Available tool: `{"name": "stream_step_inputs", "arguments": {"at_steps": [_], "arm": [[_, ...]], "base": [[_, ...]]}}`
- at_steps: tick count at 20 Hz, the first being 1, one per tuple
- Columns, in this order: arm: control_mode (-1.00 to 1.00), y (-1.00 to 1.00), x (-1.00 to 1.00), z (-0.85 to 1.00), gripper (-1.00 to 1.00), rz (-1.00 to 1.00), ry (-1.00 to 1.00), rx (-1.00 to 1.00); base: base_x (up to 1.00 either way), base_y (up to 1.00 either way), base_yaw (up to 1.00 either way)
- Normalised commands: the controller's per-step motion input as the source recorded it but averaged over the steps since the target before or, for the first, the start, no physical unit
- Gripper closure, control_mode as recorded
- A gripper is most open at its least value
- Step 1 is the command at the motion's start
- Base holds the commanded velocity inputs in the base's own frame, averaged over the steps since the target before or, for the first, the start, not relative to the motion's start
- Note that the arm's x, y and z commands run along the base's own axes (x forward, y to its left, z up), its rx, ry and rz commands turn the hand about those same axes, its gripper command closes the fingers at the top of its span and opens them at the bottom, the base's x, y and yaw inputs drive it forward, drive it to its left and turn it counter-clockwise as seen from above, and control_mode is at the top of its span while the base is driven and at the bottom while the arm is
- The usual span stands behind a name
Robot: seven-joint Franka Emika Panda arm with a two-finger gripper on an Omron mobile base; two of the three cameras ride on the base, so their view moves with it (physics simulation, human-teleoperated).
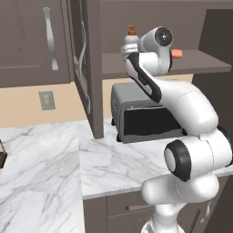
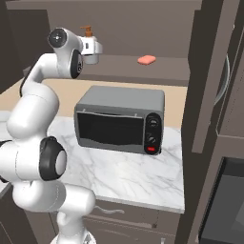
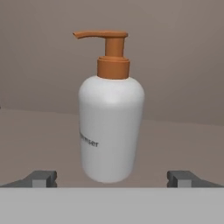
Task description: Locate and retrieve the soap dispenser and bar soap from the cabinet. Place them next to the sink.
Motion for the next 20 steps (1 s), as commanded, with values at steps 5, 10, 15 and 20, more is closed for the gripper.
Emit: {"name": "stream_step_inputs", "arguments": {"at_steps": [5, 10, 15, 20], "arm": [[-1.00, 0.04, 0.19, -0.02, -1.00, 0.00, -0.01, 0.00], [-1.00, 0.03, 0.14, -0.04, -1.00, 0.00, 0.00, 0.00], [-1.00, 0.00, 0.16, -0.03, -1.00, 0.00, 0.00, 0.00], [-1.00, 0.00, 0.16, -0.04, -1.00, 0.00, 0.00, 0.00]], "base": [[0.00, 0.00, 0.00], [0.00, 0.00, 0.00], [0.00, 0.00, 0.00], [0.00, 0.00, 0.00]]}}
